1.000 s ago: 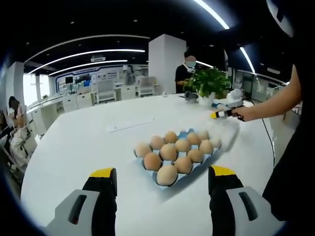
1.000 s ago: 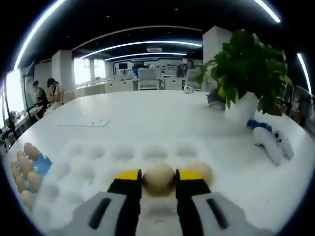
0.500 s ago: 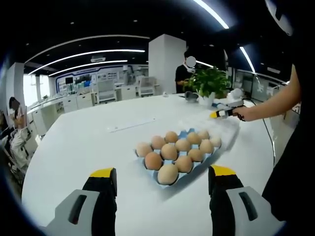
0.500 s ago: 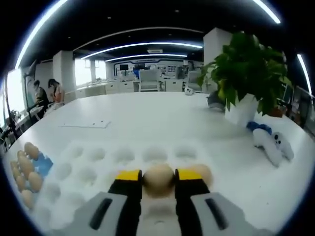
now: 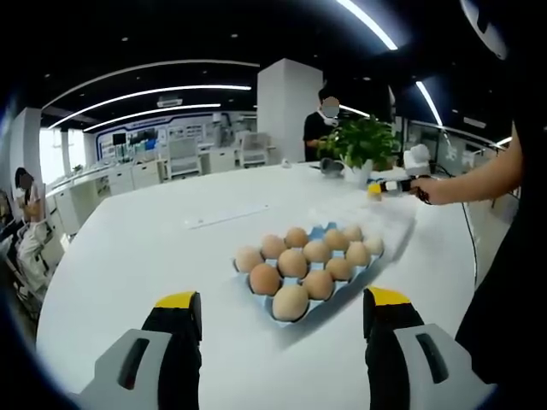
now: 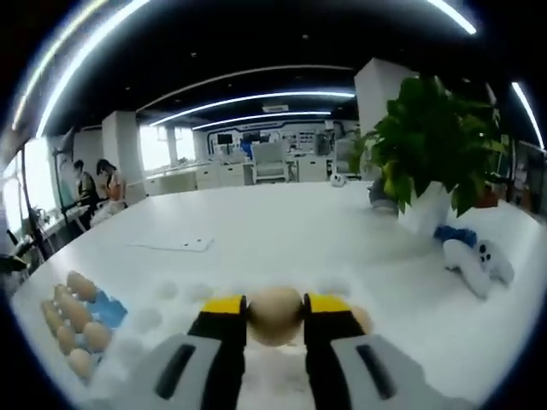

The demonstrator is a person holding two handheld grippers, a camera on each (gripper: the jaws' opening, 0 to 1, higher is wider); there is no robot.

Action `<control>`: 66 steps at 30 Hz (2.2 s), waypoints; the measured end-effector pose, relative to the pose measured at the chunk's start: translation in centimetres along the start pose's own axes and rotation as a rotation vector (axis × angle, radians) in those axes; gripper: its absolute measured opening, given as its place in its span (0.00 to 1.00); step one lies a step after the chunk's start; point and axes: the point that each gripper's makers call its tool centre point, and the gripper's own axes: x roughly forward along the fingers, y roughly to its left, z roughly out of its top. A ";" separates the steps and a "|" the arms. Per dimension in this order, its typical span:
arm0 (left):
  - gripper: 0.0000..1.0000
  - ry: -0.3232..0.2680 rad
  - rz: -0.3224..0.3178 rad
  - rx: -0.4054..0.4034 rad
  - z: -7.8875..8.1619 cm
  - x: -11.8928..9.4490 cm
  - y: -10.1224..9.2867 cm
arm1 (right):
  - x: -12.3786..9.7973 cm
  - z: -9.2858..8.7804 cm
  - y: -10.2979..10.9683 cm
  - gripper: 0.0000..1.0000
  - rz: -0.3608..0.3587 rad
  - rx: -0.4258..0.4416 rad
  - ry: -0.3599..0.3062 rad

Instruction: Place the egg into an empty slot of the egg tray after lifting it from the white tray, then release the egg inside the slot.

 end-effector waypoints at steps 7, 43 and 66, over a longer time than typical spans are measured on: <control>0.78 -0.003 -0.003 -0.001 0.0 0.0 0.0 | 0.1 0.6 2.5 0.25 0.068 -0.050 -0.011; 0.78 0.015 0.006 0.022 -0.4 -0.2 -0.2 | 2.0 0.0 19.3 0.25 0.510 -0.124 0.014; 0.78 0.014 0.005 0.018 -0.3 -0.3 -0.3 | 3.8 -2.5 24.1 0.25 0.636 -0.144 0.102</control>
